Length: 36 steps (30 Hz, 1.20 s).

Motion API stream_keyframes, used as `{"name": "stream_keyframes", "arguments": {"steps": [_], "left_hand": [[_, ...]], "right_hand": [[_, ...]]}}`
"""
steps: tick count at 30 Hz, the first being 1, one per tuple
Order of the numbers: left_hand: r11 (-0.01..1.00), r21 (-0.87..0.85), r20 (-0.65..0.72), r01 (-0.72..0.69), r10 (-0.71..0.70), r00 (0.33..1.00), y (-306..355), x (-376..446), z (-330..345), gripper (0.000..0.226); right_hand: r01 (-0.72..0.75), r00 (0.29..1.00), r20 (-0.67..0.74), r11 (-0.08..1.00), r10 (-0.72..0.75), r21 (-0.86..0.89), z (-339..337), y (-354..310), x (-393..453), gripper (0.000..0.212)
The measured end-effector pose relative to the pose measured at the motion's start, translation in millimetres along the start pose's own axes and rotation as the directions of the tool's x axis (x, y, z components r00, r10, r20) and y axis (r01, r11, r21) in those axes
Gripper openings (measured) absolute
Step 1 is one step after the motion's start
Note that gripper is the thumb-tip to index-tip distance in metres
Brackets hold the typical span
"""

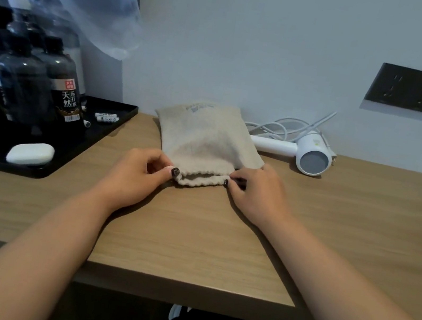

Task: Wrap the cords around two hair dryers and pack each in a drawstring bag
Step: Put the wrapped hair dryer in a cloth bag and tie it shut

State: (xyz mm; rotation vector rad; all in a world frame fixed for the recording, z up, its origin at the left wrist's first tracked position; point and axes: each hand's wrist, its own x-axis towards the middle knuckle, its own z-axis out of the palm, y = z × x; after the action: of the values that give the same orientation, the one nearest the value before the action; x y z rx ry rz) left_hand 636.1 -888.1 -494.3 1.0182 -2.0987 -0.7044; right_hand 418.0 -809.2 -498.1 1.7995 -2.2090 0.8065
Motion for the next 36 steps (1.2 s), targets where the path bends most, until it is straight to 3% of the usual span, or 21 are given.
{"name": "stream_keyframes", "arguments": {"steps": [3, 6, 8, 11, 15, 18, 21, 26, 32, 34, 36], "left_hand": [[0.996, -0.084, -0.053, 0.018, -0.023, 0.998, 2.1, 1.6, -1.2, 0.009], [0.969, -0.245, -0.126, 0.032, -0.064, 0.990, 5.8, 5.2, -1.4, 0.009], [0.924, -0.379, -0.146, 0.058, -0.122, 0.982, 7.5, 7.9, -1.8, 0.010], [0.851, -0.512, -0.152, 0.116, -0.223, 0.963, 6.2, 11.4, -4.4, 0.013], [0.846, -0.513, -0.196, 0.148, -0.283, 0.939, 6.9, 12.5, -7.0, 0.016], [0.835, -0.532, -0.250, 0.144, -0.317, 0.915, 9.3, 14.5, -5.4, 0.013], [0.864, -0.477, -0.248, 0.161, -0.308, 0.918, 9.0, 16.5, -5.6, 0.010], [0.995, -0.099, -0.088, 0.014, -0.023, 0.996, 3.0, 10.5, -0.8, 0.014], [0.935, 0.341, -0.027, -0.094, 0.110, 0.994, -1.3, 11.9, 1.1, 0.028], [0.960, 0.276, -0.008, -0.039, 0.043, 0.999, 0.7, 11.4, -0.1, 0.037], [0.998, 0.032, 0.014, 0.055, -0.055, 0.998, 5.9, 8.8, -2.6, 0.046]], "right_hand": [[0.025, 0.999, -0.032, 0.996, -0.028, -0.090, 4.4, -4.6, -7.5, 0.029], [0.134, 0.977, -0.143, 0.980, -0.156, -0.150, 7.0, -13.4, -9.0, 0.034], [0.213, 0.959, -0.171, 0.974, -0.224, -0.078, 10.4, -22.6, -4.1, 0.044], [0.270, 0.960, -0.106, 0.958, -0.259, 0.096, 20.8, -46.0, 5.4, 0.051], [0.291, 0.956, -0.054, 0.917, -0.287, 0.273, 34.3, -76.0, 14.9, 0.037], [0.311, 0.950, -0.054, 0.915, -0.308, 0.258, 38.0, -78.5, 19.7, 0.027], [0.299, 0.953, -0.115, 0.931, -0.280, 0.209, 37.2, -73.4, 19.1, 0.025], [0.305, 0.929, -0.208, 0.952, -0.305, -0.036, 36.8, -66.8, 18.7, 0.013], [0.322, 0.892, -0.274, 0.931, -0.359, -0.171, 42.8, -64.9, 21.4, 0.011], [0.336, 0.889, -0.252, 0.920, -0.381, -0.204, 43.2, -61.8, 21.4, 0.021], [0.326, 0.894, -0.246, 0.920, -0.375, -0.220, 42.4, -60.6, 21.0, 0.032]]}}
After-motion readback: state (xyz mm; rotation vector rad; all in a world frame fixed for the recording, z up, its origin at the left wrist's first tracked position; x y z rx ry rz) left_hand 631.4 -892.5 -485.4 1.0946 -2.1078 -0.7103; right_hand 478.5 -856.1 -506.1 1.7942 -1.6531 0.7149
